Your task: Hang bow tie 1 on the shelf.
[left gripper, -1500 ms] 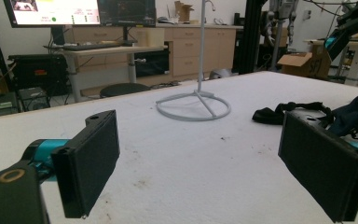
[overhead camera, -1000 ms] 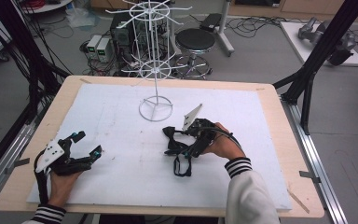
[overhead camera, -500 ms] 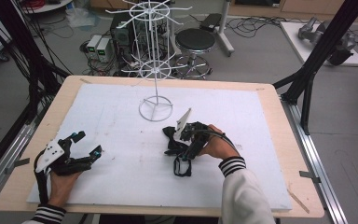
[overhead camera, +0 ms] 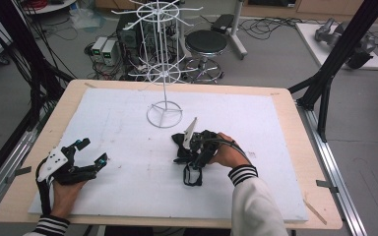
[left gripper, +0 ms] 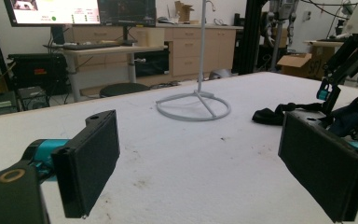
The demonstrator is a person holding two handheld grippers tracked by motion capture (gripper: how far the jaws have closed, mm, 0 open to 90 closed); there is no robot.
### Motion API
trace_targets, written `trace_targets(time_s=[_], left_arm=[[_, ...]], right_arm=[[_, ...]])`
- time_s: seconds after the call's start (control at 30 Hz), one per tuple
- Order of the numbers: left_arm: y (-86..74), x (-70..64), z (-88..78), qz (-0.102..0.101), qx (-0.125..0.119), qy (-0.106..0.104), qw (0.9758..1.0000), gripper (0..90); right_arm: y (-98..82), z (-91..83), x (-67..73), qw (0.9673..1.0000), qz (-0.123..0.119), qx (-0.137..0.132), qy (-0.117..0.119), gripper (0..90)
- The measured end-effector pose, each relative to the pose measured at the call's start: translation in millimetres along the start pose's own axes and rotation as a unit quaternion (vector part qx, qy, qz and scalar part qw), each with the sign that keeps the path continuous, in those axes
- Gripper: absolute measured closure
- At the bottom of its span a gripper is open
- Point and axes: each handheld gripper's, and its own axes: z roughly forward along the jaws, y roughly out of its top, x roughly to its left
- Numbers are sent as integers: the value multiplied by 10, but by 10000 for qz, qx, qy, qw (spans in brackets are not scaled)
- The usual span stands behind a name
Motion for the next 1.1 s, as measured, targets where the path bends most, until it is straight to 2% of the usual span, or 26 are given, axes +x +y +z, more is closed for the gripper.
trace_targets(time_s=[0.1, 0.27, 0.3, 0.57, 0.63, 0.7, 1.1], left_arm=[[0, 0, 0, 2, -1, 1, 10000, 129], [0, 0, 0, 6, 1, 3, 10000, 129], [0, 0, 0, 2, -1, 0, 10000, 129], [0, 0, 0, 5, 0, 0, 10000, 129], [0, 1, -1, 11, 6, -3, 10000, 129], [0, 1, -1, 11, 3, -6, 10000, 129], [-1, 1, -2, 13, 2, -7, 10000, 129]], right_arm=[[10, 13, 11, 9999, -65, 102, -32, 481], [16, 20, 13, 9998, -134, 108, -65, 512], [21, 27, 16, 9997, -185, 129, -99, 546], [34, 49, 27, 9991, -286, 255, -175, 627], [32, 54, 25, 9990, -317, 274, -182, 672], [35, 47, 37, 9983, -443, 279, -270, 706], [40, -5, 48, 9985, -415, 107, -337, 716]])
